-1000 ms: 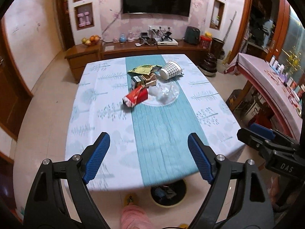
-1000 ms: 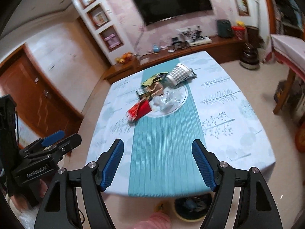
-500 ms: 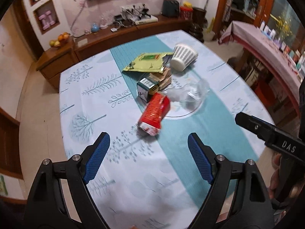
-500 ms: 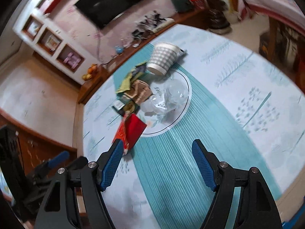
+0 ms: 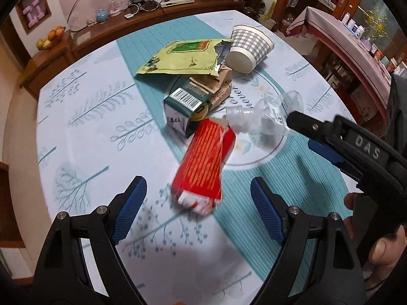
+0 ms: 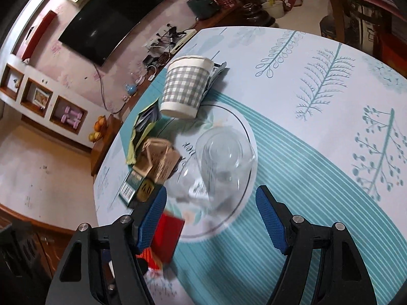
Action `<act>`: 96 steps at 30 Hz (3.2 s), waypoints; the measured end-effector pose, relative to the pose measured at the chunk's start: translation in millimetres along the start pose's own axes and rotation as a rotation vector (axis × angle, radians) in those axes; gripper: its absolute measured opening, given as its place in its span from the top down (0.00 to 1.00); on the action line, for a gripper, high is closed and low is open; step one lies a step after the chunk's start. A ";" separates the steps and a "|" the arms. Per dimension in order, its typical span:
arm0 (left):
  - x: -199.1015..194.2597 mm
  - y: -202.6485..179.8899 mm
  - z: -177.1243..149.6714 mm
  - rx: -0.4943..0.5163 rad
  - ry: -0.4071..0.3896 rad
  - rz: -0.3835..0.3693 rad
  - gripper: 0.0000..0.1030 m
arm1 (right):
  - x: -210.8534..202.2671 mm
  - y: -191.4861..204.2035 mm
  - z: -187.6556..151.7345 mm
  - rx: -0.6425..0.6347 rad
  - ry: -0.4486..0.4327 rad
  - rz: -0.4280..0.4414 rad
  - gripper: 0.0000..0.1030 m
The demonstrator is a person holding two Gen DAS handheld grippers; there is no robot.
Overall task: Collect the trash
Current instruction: 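Grasp the red wrapper with the left tool while the right tool grasps the clear plastic bag, then carry both items to the black bin and open both tools to drop them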
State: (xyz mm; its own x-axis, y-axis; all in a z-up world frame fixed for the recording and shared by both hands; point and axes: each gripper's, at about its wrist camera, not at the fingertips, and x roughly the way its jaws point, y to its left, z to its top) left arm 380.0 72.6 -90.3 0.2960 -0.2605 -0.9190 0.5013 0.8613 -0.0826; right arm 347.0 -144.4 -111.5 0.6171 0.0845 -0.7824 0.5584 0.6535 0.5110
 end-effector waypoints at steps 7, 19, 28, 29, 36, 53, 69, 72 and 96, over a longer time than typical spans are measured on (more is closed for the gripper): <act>40.6 6.6 15.2 -0.034 0.061 0.016 0.24 | 21.7 -6.4 3.1 0.027 0.022 -0.049 0.54; 63.9 10.0 16.3 -0.075 0.108 -0.031 0.58 | -22.9 -22.2 -3.9 -0.031 -0.028 -0.071 0.67; 33.4 -4.9 -3.1 -0.084 0.086 -0.072 0.69 | -96.4 -45.6 -31.0 -0.111 -0.033 -0.107 0.67; 28.6 -7.4 -6.9 -0.083 0.082 -0.075 0.69 | -106.0 -48.5 -35.2 -0.120 -0.032 -0.110 0.67; -12.4 -24.0 -40.0 -0.087 0.067 -0.112 0.69 | -167.9 -63.9 -57.0 -0.211 -0.034 -0.114 0.67; -113.3 -139.8 -101.7 -0.098 -0.057 -0.134 0.69 | -300.2 -144.3 -78.6 -0.454 -0.028 -0.019 0.67; -129.5 -294.7 -212.3 -0.222 -0.087 -0.108 0.69 | -371.7 -291.2 -96.3 -0.542 0.117 0.047 0.67; -122.4 -313.9 -236.4 -0.235 -0.053 -0.089 0.69 | -361.0 -312.9 -110.5 -0.537 0.173 0.039 0.67; 82.6 -314.9 -337.1 -0.347 0.198 -0.026 0.69 | -149.0 -425.3 -201.1 -0.556 0.437 -0.137 0.66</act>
State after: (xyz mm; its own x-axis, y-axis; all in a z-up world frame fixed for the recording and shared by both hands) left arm -27.6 -73.1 -270.2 0.1073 -0.2246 -0.9685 0.1922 0.9605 -0.2014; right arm -93.9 -283.7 -283.9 0.2179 0.1915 -0.9570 0.1786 0.9562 0.2320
